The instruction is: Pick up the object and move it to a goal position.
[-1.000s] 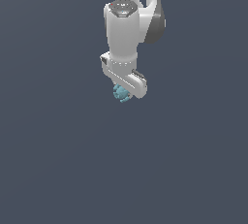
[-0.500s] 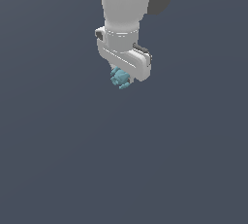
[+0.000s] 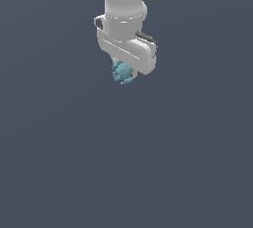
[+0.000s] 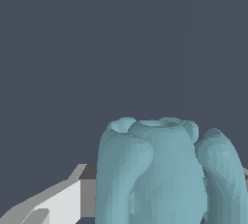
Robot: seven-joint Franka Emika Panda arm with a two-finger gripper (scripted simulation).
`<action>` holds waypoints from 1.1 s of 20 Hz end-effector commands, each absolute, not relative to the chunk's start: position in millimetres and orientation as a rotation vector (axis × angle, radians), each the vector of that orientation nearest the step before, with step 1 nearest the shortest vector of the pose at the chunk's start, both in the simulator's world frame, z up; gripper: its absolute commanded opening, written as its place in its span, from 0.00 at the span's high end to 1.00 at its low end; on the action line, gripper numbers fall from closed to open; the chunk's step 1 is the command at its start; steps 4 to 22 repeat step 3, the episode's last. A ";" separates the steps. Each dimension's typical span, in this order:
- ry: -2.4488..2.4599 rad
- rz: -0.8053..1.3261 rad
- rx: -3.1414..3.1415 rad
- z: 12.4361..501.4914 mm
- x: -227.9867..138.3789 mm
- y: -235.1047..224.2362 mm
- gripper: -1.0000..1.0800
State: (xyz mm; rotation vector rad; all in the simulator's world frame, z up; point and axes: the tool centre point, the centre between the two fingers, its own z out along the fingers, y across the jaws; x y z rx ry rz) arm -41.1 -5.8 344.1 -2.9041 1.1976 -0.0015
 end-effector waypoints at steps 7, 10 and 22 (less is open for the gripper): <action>1.198 0.000 -2.905 343.6 -40.4 -5.8 1.00; 1.198 0.000 -2.905 343.6 -40.4 -5.8 1.00; 1.198 0.000 -2.905 343.6 -40.4 -5.8 1.00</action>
